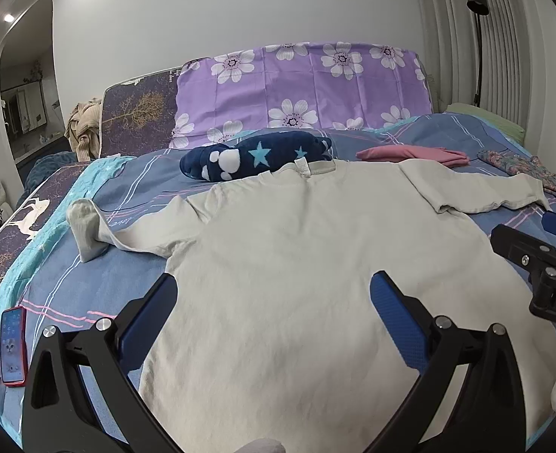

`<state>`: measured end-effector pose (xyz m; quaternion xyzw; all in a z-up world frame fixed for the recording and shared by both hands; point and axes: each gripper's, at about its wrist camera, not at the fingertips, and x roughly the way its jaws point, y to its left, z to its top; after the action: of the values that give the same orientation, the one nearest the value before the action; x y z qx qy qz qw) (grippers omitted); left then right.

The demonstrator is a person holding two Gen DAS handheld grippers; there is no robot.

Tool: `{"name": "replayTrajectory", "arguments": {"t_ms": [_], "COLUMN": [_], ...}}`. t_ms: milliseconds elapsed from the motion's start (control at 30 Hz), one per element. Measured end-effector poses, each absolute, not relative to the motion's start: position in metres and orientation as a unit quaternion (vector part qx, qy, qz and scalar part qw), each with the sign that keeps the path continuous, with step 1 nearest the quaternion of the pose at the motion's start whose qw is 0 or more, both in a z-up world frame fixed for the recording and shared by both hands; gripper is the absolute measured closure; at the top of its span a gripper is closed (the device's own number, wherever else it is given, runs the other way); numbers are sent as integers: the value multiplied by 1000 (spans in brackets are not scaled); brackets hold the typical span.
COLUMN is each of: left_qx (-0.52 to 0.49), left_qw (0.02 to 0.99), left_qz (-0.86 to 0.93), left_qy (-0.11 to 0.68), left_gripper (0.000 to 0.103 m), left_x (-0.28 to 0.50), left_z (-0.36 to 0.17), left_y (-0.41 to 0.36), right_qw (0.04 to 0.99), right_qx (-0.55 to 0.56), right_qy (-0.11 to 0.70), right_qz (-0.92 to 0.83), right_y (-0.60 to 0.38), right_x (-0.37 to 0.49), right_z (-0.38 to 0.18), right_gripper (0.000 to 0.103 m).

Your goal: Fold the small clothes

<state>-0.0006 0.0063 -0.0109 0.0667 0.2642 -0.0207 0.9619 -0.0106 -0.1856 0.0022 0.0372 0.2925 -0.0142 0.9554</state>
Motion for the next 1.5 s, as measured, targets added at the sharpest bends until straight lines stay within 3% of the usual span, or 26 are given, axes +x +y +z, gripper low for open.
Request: {"name": "replayTrajectory", "arguments": {"t_ms": [700,1100,1267,1500], "left_qx": [11,31,-6,-93], "left_qw": [946,936,939,926], "left_qz": [-50,-32,-31,98], "left_qy": [320,349,343,352], "left_gripper": [2,28,47,47], "left_x": [11,29,50,128], "left_z": [-26,-28,-17,7], "left_y": [29,61,96,212], "right_qw": [956,958,958,952], "right_qx": [31,25,12,1], "right_qy": [290,284,285,304], "right_qz": [-14,-18,-20,-24], "right_y": [-177,-173,-172,-170], "right_x": [-9,9,21,45], "right_z": [2,1,1,-11], "right_gripper": [2,2,8,8]}}
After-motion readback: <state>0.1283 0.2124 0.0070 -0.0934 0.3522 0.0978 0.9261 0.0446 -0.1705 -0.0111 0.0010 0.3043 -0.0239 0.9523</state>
